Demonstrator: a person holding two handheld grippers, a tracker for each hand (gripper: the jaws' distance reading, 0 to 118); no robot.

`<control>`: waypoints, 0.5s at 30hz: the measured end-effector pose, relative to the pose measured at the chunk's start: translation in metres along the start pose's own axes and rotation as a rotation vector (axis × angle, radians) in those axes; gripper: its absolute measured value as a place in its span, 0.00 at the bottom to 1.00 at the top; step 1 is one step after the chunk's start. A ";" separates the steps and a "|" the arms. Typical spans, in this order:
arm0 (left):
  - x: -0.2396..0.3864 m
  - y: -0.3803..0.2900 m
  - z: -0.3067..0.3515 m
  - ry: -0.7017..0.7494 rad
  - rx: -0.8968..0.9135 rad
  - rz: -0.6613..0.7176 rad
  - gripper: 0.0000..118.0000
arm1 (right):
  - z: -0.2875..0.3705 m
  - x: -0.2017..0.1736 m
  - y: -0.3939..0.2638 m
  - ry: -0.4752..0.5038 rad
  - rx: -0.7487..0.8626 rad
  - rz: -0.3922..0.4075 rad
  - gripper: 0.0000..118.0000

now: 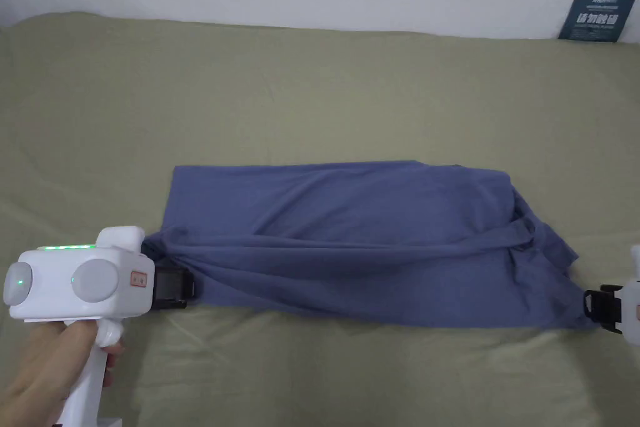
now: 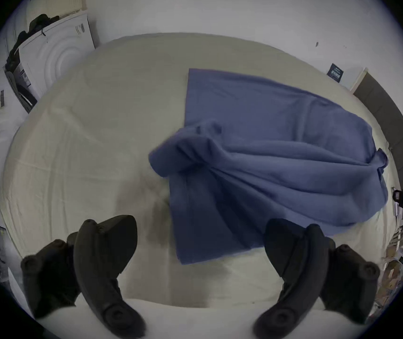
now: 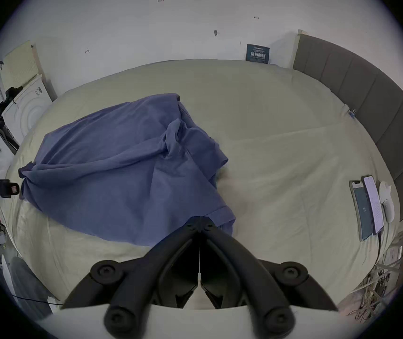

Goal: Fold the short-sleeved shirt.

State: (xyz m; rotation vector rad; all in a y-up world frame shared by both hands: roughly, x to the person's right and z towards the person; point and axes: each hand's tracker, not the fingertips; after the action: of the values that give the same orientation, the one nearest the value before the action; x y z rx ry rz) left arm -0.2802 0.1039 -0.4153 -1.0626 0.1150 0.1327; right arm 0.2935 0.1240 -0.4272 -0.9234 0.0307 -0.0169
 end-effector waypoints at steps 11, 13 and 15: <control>0.009 0.001 -0.002 -0.032 0.020 -0.018 0.09 | -0.021 -0.001 0.000 0.022 -0.068 -0.045 0.92; 0.006 0.001 -0.001 -0.045 0.021 -0.002 0.09 | -0.027 -0.003 -0.001 0.027 -0.074 -0.045 0.87; 0.005 0.000 -0.001 -0.052 0.023 0.002 0.09 | -0.036 -0.005 -0.002 0.022 -0.094 -0.043 0.54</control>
State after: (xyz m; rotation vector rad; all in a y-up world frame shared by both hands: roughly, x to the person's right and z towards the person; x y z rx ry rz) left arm -0.2748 0.1035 -0.4163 -1.0349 0.0703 0.1609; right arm 0.2877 0.0945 -0.4473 -1.0173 0.0321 -0.0655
